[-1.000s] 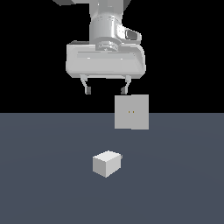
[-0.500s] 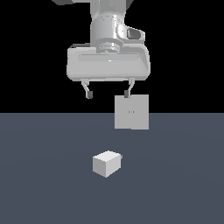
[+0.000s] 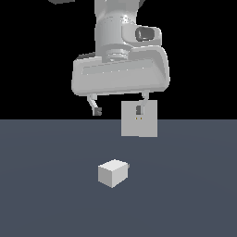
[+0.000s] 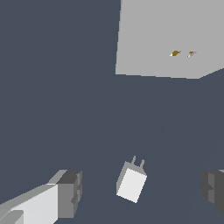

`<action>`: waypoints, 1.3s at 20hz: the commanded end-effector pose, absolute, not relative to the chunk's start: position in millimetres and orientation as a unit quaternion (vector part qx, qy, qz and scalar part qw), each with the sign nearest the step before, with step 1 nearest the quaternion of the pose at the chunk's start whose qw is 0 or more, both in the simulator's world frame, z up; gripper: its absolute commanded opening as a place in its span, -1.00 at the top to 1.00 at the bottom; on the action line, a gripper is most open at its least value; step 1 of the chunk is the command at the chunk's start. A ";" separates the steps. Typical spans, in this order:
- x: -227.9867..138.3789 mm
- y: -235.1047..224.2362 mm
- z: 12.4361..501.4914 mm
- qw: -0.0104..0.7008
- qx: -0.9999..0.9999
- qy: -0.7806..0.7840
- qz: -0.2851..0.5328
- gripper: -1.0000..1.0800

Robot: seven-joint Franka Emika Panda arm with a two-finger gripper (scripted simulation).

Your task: Plug the charger into the wall socket.

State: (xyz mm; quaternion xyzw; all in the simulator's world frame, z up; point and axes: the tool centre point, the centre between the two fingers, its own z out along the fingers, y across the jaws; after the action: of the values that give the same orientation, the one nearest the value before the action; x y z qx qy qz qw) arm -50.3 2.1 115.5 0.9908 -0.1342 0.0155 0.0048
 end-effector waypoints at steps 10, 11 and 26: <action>-88.1 2.9 80.4 0.010 0.964 -0.265 0.031 -0.92; -90.4 3.4 78.1 0.011 0.961 -0.273 0.032 -0.92; -104.3 7.7 62.6 0.013 0.945 -0.325 0.038 -0.92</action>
State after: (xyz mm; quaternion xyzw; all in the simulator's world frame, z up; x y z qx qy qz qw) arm -104.4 7.8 62.5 0.9450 -0.3246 0.0377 0.0132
